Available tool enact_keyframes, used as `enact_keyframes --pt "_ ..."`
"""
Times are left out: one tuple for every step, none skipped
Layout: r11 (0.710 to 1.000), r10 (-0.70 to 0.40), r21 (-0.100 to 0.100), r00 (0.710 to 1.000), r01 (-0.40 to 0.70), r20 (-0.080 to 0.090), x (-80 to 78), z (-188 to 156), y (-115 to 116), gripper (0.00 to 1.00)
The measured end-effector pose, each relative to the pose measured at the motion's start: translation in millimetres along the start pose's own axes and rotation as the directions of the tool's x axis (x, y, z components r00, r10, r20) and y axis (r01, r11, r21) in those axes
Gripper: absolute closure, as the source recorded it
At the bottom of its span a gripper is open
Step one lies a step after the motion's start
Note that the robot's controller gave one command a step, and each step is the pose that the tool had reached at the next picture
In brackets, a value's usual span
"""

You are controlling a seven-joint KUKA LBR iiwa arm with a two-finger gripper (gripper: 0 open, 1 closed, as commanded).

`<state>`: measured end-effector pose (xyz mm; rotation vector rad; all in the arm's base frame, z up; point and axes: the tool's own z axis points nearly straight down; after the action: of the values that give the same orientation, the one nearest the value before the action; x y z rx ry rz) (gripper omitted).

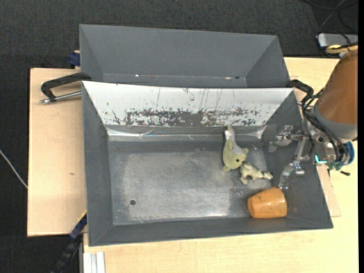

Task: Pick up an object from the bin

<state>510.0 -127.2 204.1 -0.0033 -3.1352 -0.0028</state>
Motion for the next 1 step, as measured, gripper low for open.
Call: enact_keyframes --pt "0.992 -0.126 0.006 0.991 0.125 0.04 -18.3 122.4 18.6 0.0"
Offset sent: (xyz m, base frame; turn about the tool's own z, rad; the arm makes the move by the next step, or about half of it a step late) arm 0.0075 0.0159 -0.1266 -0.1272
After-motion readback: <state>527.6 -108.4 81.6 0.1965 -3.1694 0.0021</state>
